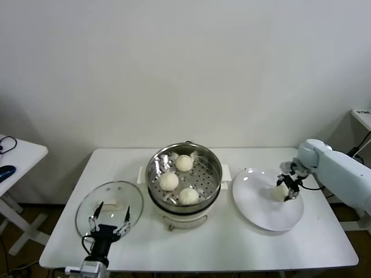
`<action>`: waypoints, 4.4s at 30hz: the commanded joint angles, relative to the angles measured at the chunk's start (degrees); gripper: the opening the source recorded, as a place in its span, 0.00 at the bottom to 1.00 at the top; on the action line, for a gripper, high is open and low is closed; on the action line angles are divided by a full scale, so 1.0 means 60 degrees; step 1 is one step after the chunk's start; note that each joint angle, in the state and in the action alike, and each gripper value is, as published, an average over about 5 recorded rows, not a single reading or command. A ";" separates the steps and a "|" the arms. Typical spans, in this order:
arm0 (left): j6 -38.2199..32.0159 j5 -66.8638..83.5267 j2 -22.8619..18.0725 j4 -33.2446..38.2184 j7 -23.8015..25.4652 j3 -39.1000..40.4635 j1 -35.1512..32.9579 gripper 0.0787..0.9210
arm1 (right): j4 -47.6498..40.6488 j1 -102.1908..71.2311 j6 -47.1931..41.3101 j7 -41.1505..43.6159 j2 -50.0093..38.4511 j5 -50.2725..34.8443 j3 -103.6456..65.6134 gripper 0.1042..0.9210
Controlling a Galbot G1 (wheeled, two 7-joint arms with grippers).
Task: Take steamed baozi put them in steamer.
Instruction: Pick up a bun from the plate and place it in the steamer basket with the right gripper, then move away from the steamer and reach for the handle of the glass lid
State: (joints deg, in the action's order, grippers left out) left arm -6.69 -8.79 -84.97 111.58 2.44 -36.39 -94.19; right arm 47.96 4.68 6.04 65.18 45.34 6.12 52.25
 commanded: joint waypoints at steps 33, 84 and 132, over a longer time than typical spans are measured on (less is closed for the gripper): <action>0.0163 -0.0316 -0.0005 0.0393 0.0094 0.0883 0.0040 0.88 | 0.3108 0.7309 -0.3403 -0.1720 0.3758 -1.1133 0.7730 0.68; 0.0086 -0.0157 0.0160 0.0187 0.0082 0.0593 0.0028 0.88 | 0.2211 0.5410 -0.3192 -0.1842 0.4229 -0.9557 0.7777 0.68; -0.0368 -0.1827 -0.0093 0.0020 -0.0329 0.0456 -0.0017 0.88 | 0.7670 -0.6963 -0.0247 -0.7144 -0.2518 -0.6191 -0.8794 0.88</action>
State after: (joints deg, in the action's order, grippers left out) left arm -8.25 -15.46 -84.42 111.47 2.09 -34.37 -93.69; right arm 87.45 3.20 -3.43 32.74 37.22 -37.44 46.16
